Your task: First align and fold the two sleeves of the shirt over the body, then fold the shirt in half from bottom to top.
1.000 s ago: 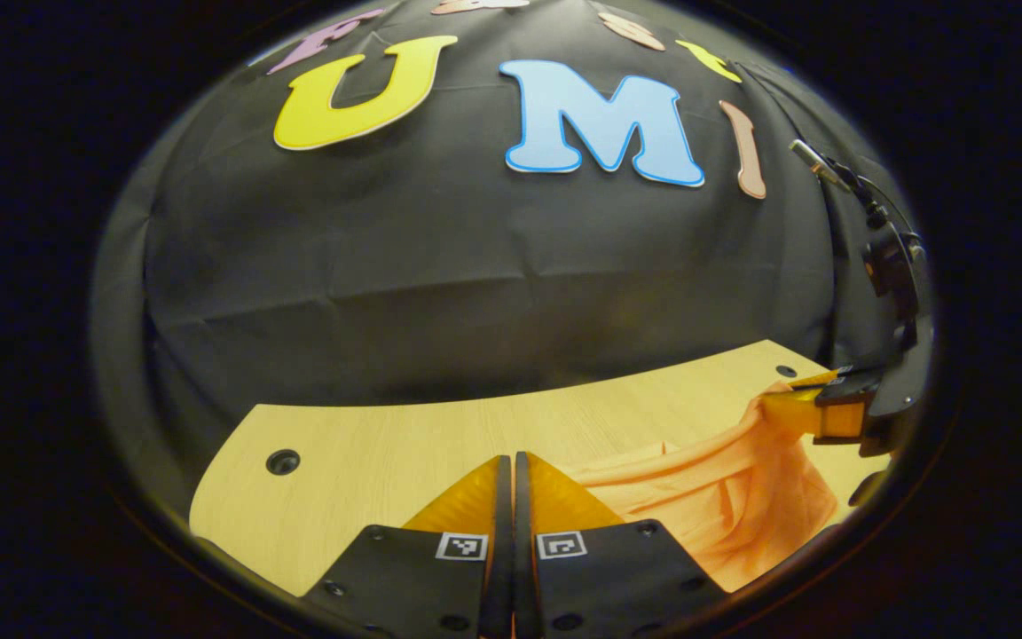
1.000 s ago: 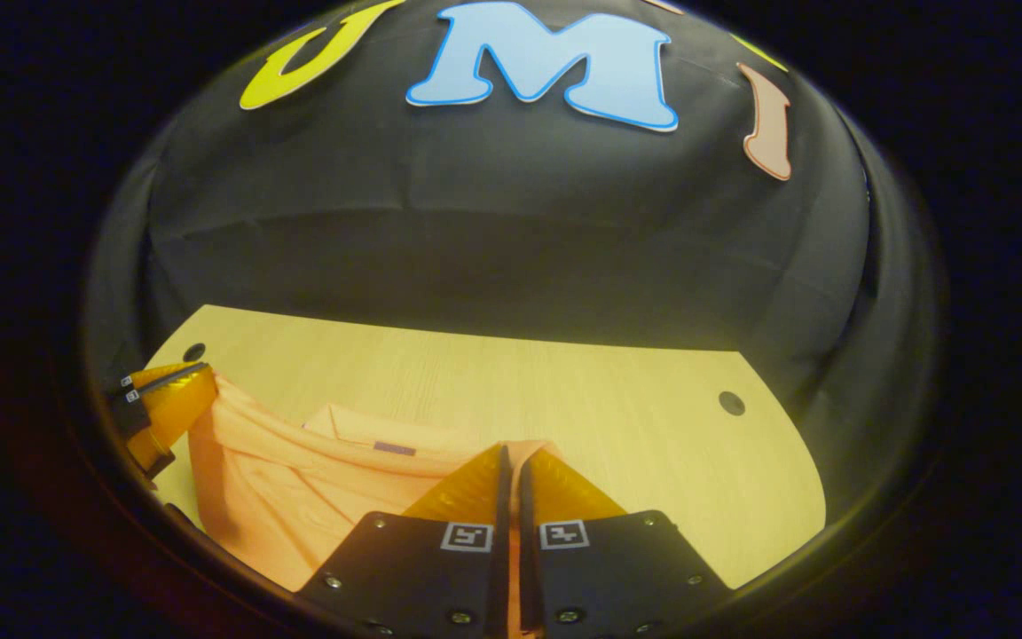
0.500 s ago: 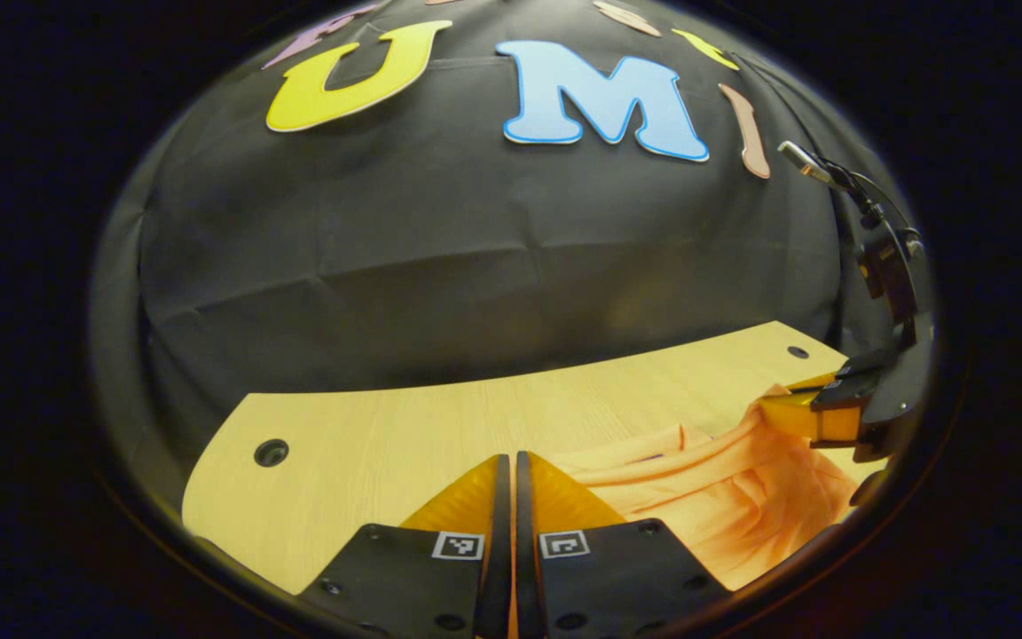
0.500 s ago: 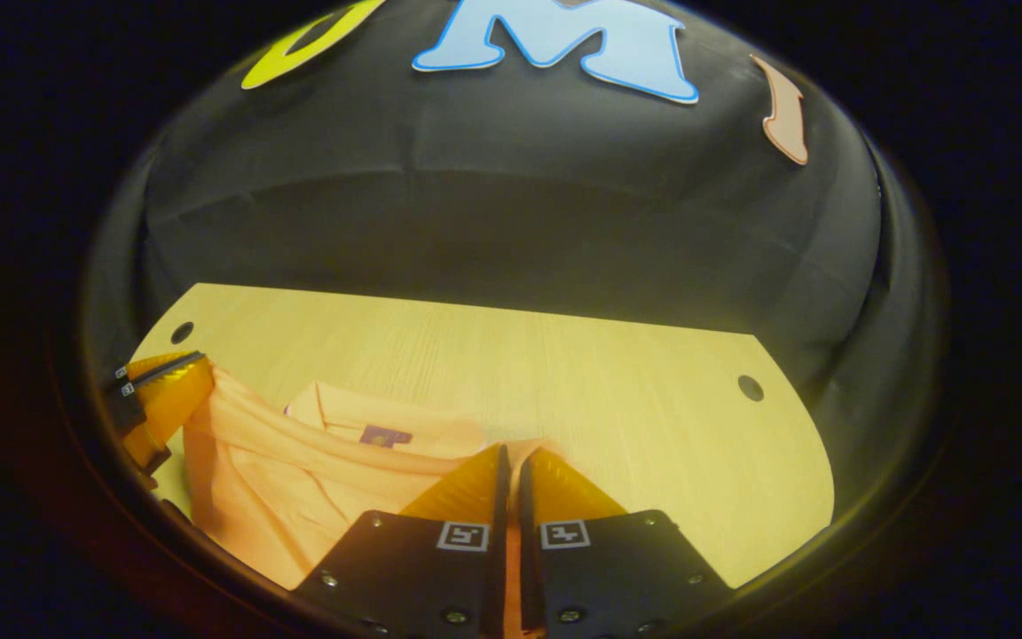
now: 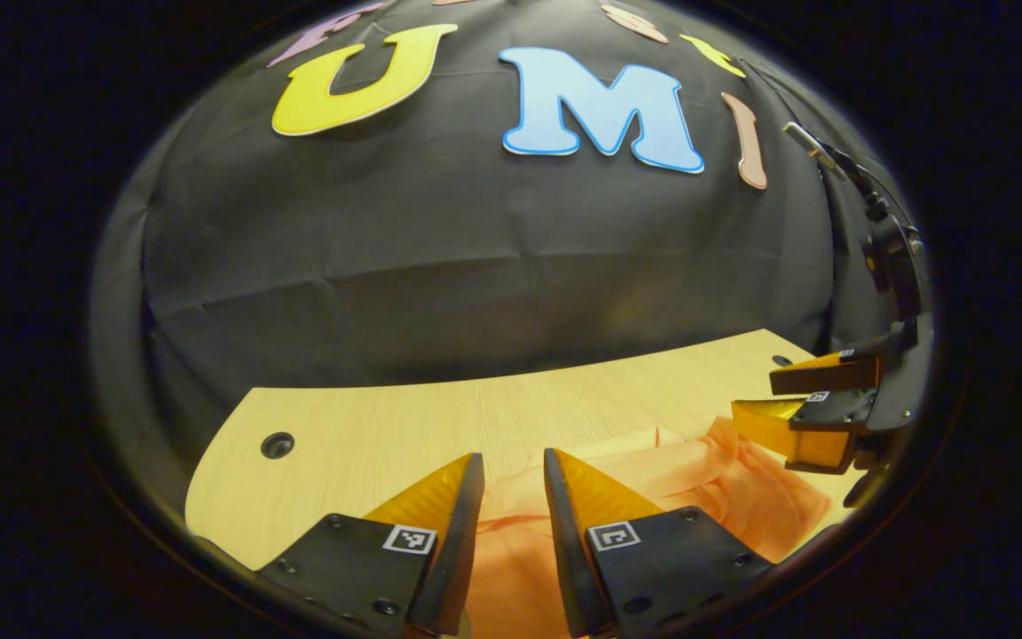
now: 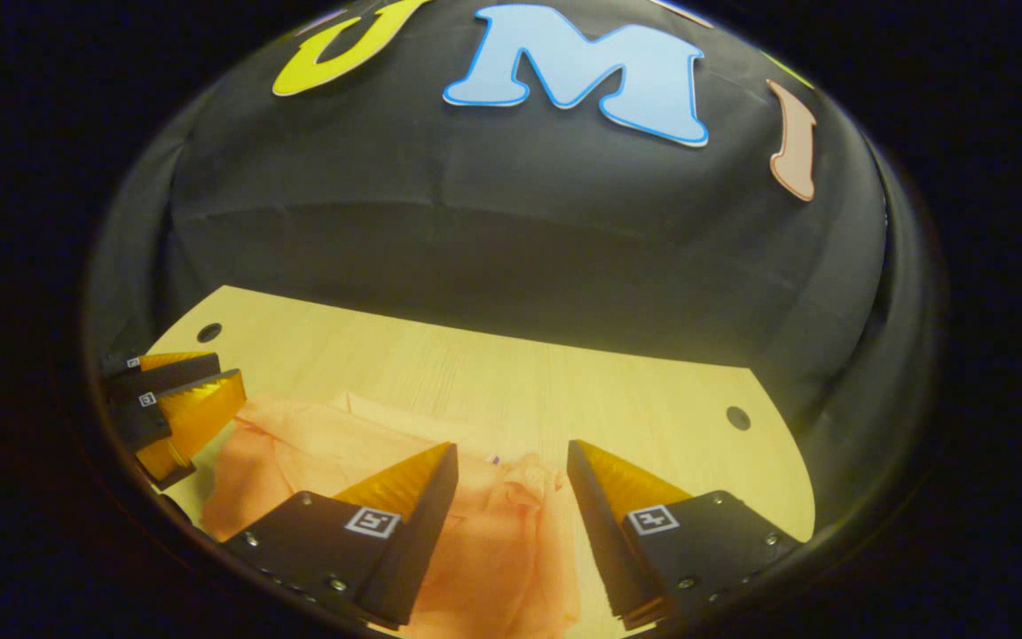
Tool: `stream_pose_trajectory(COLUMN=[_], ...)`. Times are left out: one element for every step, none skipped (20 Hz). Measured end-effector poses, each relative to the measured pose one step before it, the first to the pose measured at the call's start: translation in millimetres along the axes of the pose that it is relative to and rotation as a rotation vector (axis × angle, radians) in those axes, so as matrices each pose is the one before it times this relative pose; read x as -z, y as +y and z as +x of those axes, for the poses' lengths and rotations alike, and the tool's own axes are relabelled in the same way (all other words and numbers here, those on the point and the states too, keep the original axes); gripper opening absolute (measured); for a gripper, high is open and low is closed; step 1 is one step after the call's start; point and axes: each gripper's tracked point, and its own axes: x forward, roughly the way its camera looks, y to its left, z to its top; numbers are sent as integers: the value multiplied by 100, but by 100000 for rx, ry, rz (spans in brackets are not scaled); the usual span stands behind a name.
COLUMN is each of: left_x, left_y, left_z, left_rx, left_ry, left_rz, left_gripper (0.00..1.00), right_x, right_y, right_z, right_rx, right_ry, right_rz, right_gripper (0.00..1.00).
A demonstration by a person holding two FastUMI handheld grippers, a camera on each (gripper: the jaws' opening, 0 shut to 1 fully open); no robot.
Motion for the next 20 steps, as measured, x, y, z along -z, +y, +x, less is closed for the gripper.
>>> stream_pose_trajectory(left_x=[-418,-330,-452,-408,-393,-591,-731,-612,-610,-612,-684,-748,-615,-460,-424,-253,-302,-361,-311,-178], left_y=[-146,-90,-38,7,-4,104,28,-44,-149,37,260,-137,-146,-127,-93,-137,-95,-149,-187,-211], left_z=[-523,-550,-596,-576,-679,-634,-766,-845,-796,-840,-842,-964,-780,-762,-751,-732,-790,-723,-782,-787], left_rx=[-322,-318,-786,-684,-978,-1354,-503,-504,-23,-1076,-1625,-389,-194,-503,-640,-493,-515,-456,-273,26], left_ry=[-787,-715,-1012,-595,-626,-1609,-1766,-1659,-1445,-1463,-1757,-1588,-1263,-889,-771,-570,-823,-815,-738,-510], left_rz=[-283,-181,-189,56,279,183,-204,-486,-376,266,500,-404,-692,-618,-441,-472,-540,-533,-409,-387], left_gripper=[64,72,82,83,84,84,83,83,82,82,83,84,87,89,89,89,89,89,89,89], right_x=[-477,-405,-527,-451,-474,-600,-622,-562,-602,-493,-547,-472,-510,-315,-453,-374,-429,-270,-400,-289], right_y=[-159,-90,-144,21,-112,52,-43,-29,-39,4,-61,-19,-15,-148,-110,-118,-128,-89,-136,-163], right_z=[-437,-588,-809,-646,-778,-795,-860,-887,-941,-909,-914,-864,-997,-804,-924,-792,-831,-844,-909,-849], right_rx=[-108,42,63,-328,10,-377,-117,-202,-213,-135,-262,-338,-252,-160,-132,-45,-161,-196,-20,-118], right_ry=[-1532,-1529,-1578,-1445,-1591,-2034,-2035,-2139,-1855,-1716,-1740,-1641,-1431,-1363,-1610,-1463,-1504,-1416,-1543,-1350], right_rz=[-984,-647,-476,-216,-136,146,-20,-191,-327,-186,-61,-312,-603,-676,-646,-631,-258,-86,16,-48], right_gripper=[82,86,86,91,98,97,96,96,96,96,96,96,96,96,96,96,96,96,96,96])
